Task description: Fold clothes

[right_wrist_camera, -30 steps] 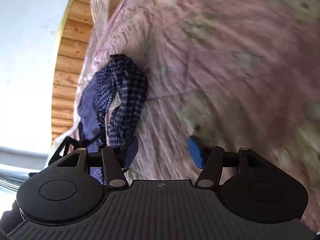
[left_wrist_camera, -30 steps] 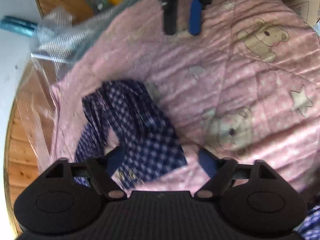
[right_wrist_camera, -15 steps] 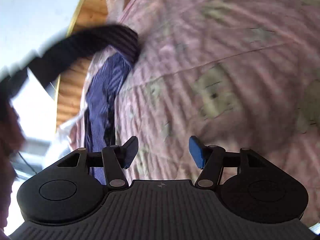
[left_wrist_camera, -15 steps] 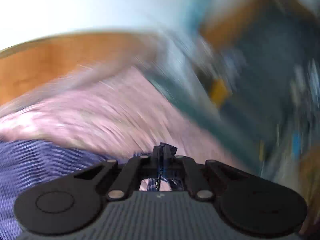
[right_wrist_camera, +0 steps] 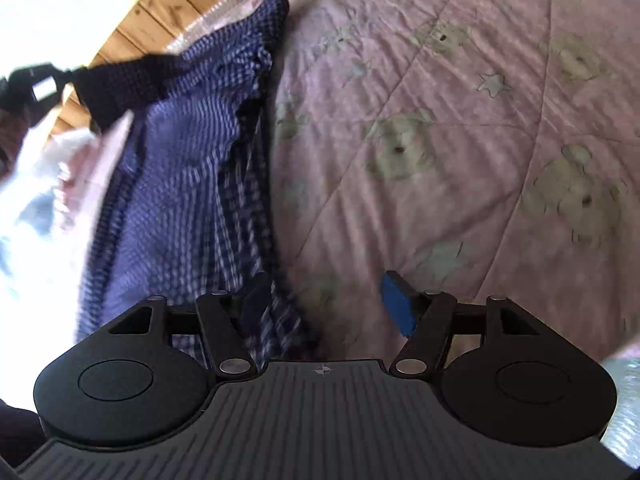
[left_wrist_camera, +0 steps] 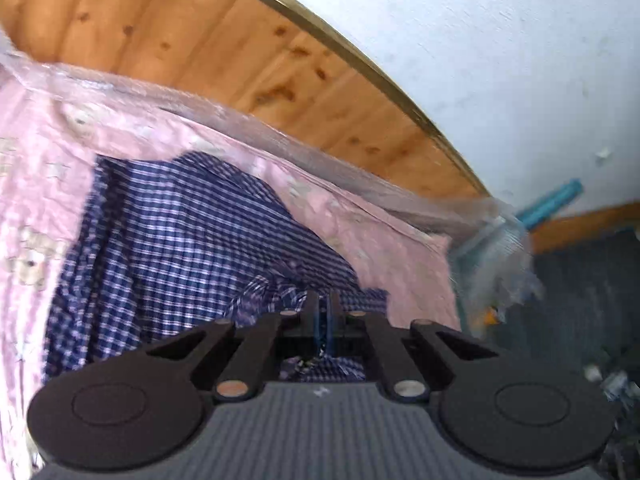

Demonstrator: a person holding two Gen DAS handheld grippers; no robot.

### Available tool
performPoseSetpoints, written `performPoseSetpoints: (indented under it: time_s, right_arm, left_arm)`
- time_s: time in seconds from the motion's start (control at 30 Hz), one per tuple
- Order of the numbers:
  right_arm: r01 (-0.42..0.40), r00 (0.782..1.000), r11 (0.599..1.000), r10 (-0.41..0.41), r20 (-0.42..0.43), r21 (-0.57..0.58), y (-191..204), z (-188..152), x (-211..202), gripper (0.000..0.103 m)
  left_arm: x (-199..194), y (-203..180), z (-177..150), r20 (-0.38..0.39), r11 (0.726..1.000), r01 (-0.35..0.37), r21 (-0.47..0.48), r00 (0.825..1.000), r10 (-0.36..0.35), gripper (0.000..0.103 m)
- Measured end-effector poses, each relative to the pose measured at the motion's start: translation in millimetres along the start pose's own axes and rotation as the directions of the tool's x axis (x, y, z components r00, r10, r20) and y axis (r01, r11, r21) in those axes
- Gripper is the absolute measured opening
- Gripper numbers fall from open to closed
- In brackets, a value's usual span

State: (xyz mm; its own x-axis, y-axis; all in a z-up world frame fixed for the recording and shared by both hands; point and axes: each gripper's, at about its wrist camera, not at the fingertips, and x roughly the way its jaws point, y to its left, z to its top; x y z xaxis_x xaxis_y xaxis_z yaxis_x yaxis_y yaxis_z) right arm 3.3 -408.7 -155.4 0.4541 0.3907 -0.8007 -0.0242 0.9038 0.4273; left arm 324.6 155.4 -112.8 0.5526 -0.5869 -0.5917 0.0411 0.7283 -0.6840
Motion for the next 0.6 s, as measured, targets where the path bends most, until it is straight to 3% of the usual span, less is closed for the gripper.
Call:
performPoseSetpoints:
  time_s: [0.1,0.17,0.27,0.3,0.33,0.37,0.5,0.53,0.57,0.6]
  right_arm:
    - [0.051,0.998,0.999,-0.051,0.038,0.011,22,-13,-7,0.066]
    - [0.056,0.998,0.998,-0.056,0.043,-0.010,29,-20,-10,0.047]
    - [0.088,0.995,0.994,-0.085,0.044,-0.070,47,-29,-7,0.033]
    - [0.108,0.993,0.990,-0.104,0.050,-0.093,54,-31,-6,0.024]
    - [0.140,0.989,0.984,-0.135,0.056,-0.106,59,-33,-5,0.007]
    - [0.167,0.985,0.980,-0.160,0.064,-0.109,62,-35,-5,0.005]
    - [0.199,0.975,0.977,-0.189,0.115,-0.078,68,-40,-17,0.008]
    - [0.212,0.971,0.975,-0.203,0.127,-0.064,68,-41,-20,0.024]
    - [0.239,0.963,0.970,-0.231,0.138,-0.045,68,-42,-20,0.051]
    - [0.262,0.957,0.965,-0.255,0.141,-0.031,66,-42,-19,0.061]
  left_arm:
    - [-12,9,14,0.040,0.997,0.072,0.002,0.997,-0.072,0.003]
    - [-23,11,23,0.070,0.994,0.108,-0.002,0.992,-0.107,0.003]
    - [-39,9,38,0.087,0.992,0.127,0.015,0.988,-0.128,0.003]
    - [-44,8,41,0.090,0.992,0.128,0.022,0.987,-0.130,0.003]
    - [-52,6,45,0.097,0.991,0.132,0.032,0.986,-0.134,0.000]
    - [-59,4,48,0.106,0.990,0.137,0.042,0.984,-0.141,0.000]
    - [-90,2,57,0.148,0.988,0.144,0.054,0.977,-0.151,0.000]
    - [-92,4,56,0.142,0.990,0.131,0.055,0.980,-0.137,0.000]
    - [-90,6,53,0.127,0.992,0.109,0.061,0.985,-0.116,0.000]
    - [-84,9,47,0.101,0.995,0.078,0.061,0.991,-0.083,0.001]
